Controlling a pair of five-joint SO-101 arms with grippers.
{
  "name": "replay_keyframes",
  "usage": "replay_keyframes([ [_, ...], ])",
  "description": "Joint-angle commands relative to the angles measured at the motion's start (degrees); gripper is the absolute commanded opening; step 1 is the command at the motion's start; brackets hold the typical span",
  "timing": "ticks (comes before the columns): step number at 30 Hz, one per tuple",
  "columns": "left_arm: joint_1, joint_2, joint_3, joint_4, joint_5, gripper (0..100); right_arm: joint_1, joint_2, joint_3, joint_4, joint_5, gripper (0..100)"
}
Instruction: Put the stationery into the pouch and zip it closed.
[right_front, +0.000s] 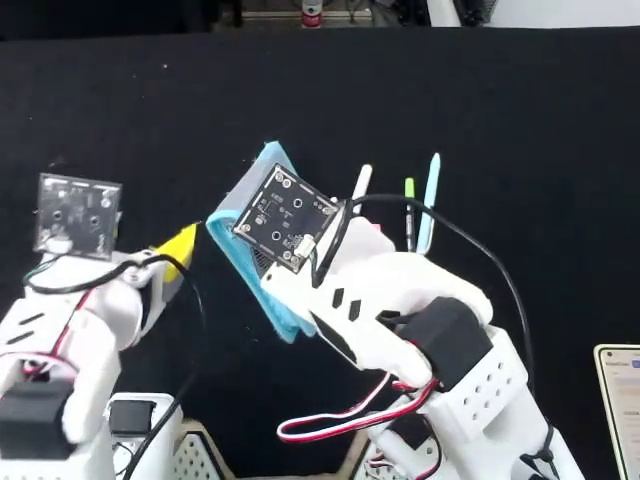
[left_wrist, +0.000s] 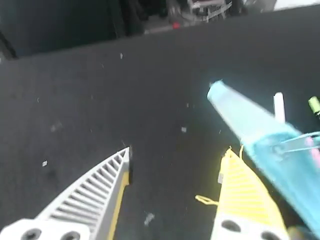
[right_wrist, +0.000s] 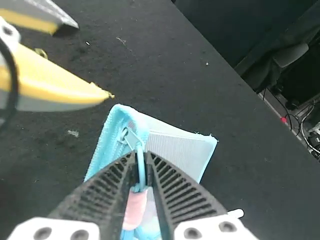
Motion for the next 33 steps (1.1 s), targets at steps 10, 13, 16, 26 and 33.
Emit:
replay_keyframes([
  [10, 6.6, 1.0, -8.4, 0.0, -7.7, 29, -0.2, -0.7, 0.8, -1.3, -0.1, 1.1],
  [13, 8.4, 3.7, -9.2, -0.5, -8.6, 29, -0.3, -0.7, 0.7, -1.3, -0.1, 1.1],
  [16, 8.6, 10.2, -10.9, -0.2, -8.6, 29, -0.3, -0.7, 0.7, -1.3, -0.1, 1.1],
  [26, 8.7, 20.6, -18.8, 0.1, -8.8, 29, 0.0, -0.7, 0.7, -1.1, -0.1, 1.1],
  [33, 8.7, 20.0, -16.5, 0.5, -8.5, 19, 0.1, -0.7, 0.7, -1.0, -0.1, 1.1],
])
